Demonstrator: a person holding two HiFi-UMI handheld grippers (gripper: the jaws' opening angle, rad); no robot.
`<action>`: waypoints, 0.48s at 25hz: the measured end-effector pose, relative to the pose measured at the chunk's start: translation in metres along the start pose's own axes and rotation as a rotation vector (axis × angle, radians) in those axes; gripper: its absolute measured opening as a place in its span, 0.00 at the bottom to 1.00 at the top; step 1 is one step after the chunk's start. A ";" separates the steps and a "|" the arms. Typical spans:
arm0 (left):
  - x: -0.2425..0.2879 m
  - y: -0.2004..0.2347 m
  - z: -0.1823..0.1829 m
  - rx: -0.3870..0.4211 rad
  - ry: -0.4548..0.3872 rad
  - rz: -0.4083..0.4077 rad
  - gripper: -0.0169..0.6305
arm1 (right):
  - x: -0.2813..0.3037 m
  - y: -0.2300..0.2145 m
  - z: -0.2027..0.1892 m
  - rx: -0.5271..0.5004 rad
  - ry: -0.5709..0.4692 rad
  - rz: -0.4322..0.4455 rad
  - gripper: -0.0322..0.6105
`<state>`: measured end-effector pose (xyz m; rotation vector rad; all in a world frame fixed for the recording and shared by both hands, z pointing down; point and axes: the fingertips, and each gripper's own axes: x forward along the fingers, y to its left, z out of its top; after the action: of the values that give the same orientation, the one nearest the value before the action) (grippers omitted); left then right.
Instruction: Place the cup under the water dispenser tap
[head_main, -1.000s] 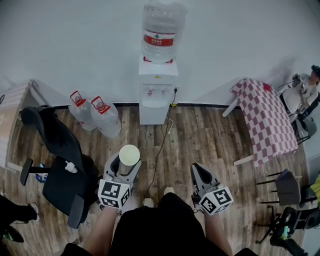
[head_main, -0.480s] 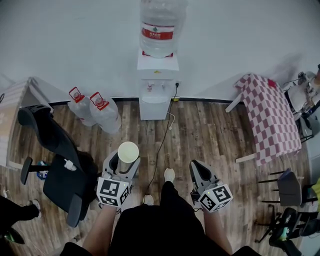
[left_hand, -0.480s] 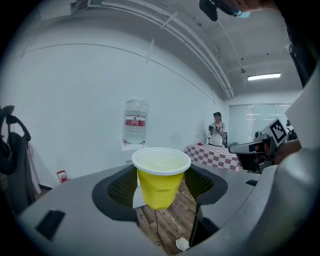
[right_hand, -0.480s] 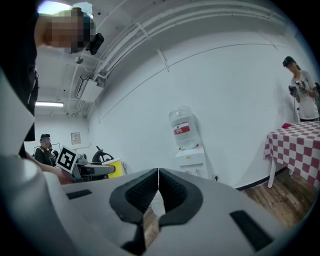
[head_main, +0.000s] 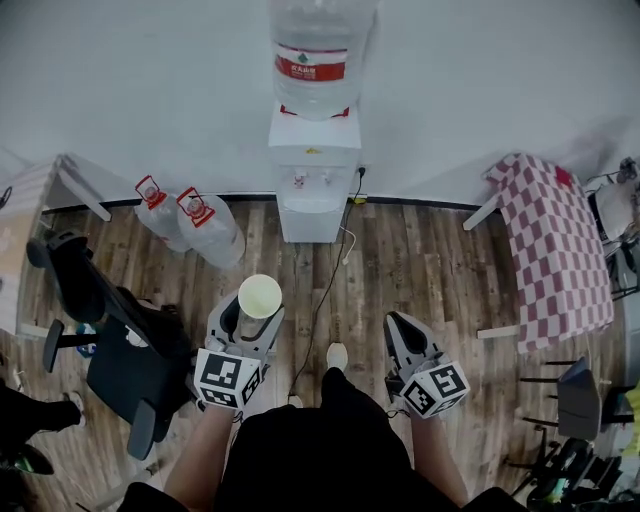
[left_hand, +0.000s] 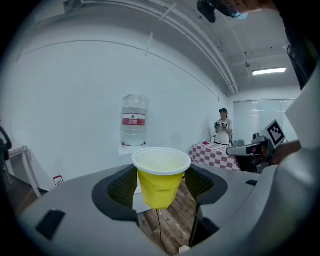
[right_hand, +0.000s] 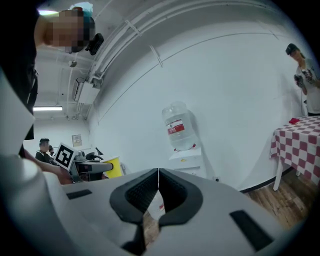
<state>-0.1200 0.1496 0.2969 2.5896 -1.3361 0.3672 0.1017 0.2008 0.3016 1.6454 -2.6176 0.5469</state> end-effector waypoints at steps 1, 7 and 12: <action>0.010 -0.001 0.004 0.000 0.000 0.003 0.50 | 0.006 -0.008 0.004 -0.001 0.003 0.008 0.08; 0.059 -0.002 0.024 -0.006 0.013 0.047 0.50 | 0.045 -0.053 0.026 -0.009 0.025 0.079 0.08; 0.095 -0.008 0.028 -0.017 0.022 0.079 0.50 | 0.067 -0.097 0.035 -0.009 0.038 0.104 0.08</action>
<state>-0.0571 0.0731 0.2995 2.5168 -1.4308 0.3945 0.1622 0.0948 0.3095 1.4875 -2.6864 0.5630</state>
